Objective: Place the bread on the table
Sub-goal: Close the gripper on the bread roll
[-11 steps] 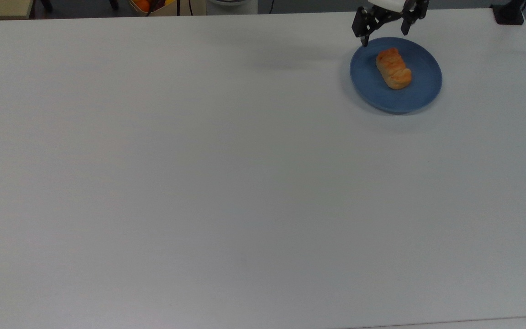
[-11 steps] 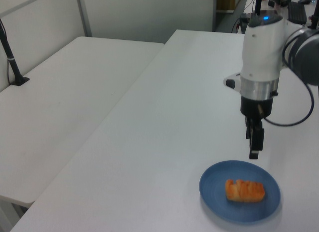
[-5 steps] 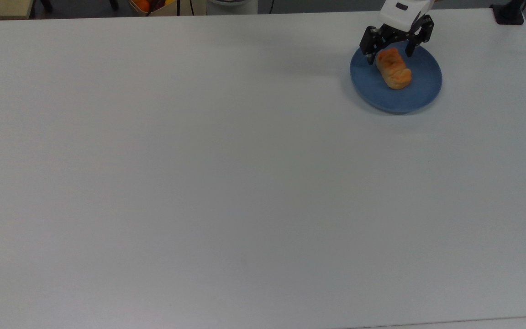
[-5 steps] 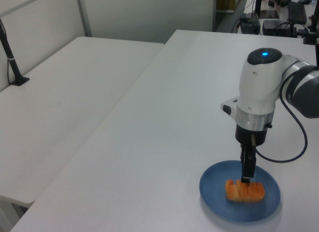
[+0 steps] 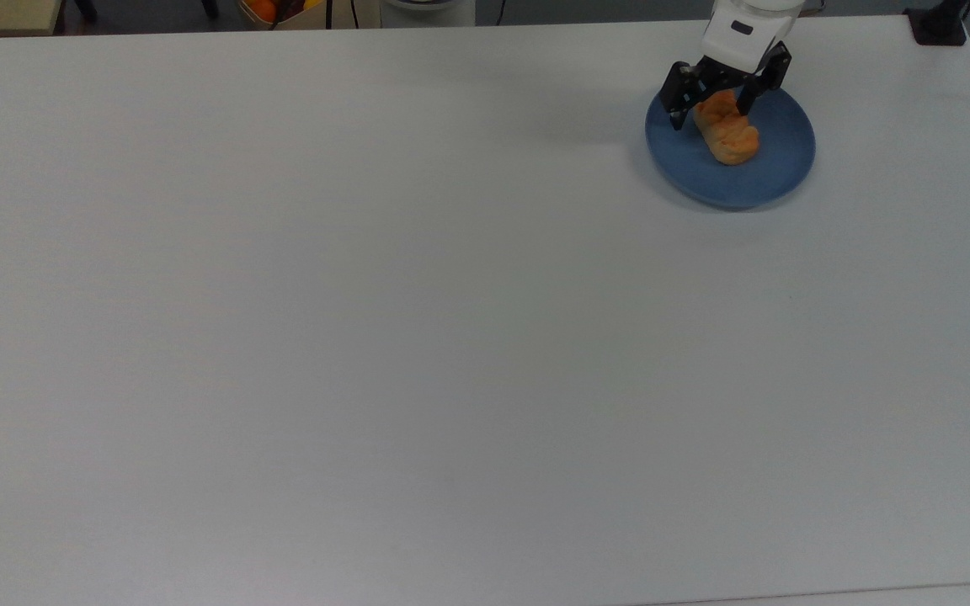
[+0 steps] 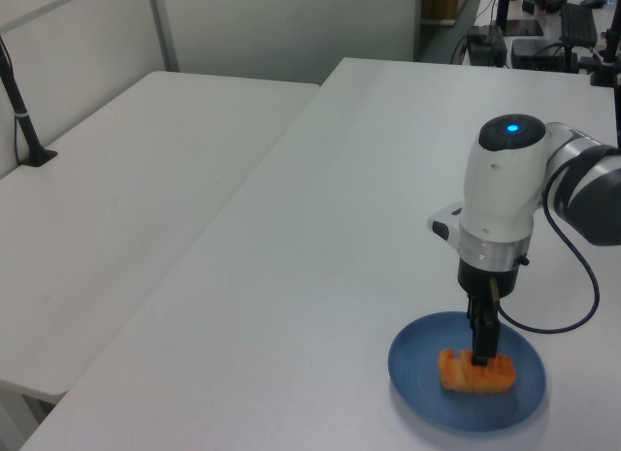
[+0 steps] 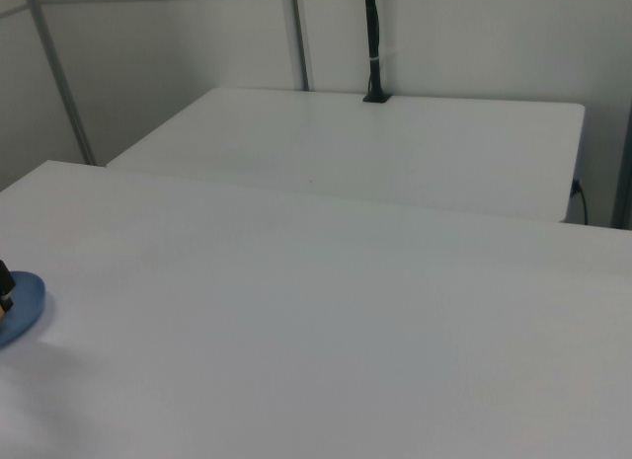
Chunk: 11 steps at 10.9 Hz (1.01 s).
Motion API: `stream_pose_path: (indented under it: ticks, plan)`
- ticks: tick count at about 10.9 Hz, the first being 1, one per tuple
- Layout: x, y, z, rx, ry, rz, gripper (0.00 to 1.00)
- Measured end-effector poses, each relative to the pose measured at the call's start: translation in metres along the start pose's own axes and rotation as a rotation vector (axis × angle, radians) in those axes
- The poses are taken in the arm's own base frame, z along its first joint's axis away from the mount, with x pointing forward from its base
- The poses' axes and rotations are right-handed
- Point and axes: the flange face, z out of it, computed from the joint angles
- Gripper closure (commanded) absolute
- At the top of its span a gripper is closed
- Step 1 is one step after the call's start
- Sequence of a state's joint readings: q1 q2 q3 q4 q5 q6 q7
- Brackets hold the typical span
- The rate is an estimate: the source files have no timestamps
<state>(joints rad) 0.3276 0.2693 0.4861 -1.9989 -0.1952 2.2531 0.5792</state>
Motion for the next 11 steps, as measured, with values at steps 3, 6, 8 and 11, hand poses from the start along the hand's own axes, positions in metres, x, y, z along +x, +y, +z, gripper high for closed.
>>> stream_pose_path:
  ticks: [3,6,8,11]
  plan:
    - [-0.0008,-0.0052,0.0004,0.003,0.000,-0.009,1.00]
    - [-0.0012,-0.0062,0.0002,0.003,0.000,-0.006,1.00]
    - [-0.0013,-0.0063,0.0003,0.003,0.000,-0.002,1.00]
    - [-0.0012,-0.0061,0.0002,0.003,0.000,0.004,1.00]
